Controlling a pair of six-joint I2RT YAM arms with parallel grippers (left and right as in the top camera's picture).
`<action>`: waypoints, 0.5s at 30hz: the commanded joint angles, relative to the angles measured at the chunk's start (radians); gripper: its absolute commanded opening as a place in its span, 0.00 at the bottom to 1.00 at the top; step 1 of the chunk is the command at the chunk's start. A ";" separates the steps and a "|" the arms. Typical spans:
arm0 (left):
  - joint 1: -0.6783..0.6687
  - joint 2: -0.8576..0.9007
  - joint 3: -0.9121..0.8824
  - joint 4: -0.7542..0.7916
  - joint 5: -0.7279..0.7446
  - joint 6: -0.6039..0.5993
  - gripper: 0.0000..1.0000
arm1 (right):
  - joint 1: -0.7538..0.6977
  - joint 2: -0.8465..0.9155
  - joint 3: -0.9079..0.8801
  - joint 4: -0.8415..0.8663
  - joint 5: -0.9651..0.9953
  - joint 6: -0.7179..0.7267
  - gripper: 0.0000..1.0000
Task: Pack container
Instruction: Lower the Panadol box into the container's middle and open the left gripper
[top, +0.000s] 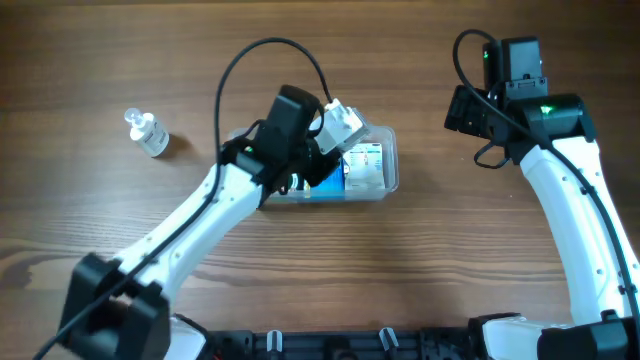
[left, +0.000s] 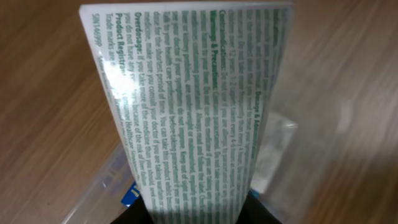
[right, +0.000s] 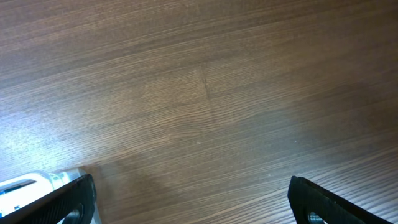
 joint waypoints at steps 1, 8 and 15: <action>-0.002 0.065 0.009 0.023 -0.042 0.111 0.29 | 0.000 -0.004 0.001 0.002 0.019 -0.012 1.00; -0.002 0.078 0.009 0.018 -0.042 0.174 0.54 | 0.000 -0.004 0.001 0.002 0.019 -0.012 1.00; -0.002 0.077 0.009 0.060 -0.042 0.145 0.36 | 0.000 -0.004 0.001 0.002 0.019 -0.012 1.00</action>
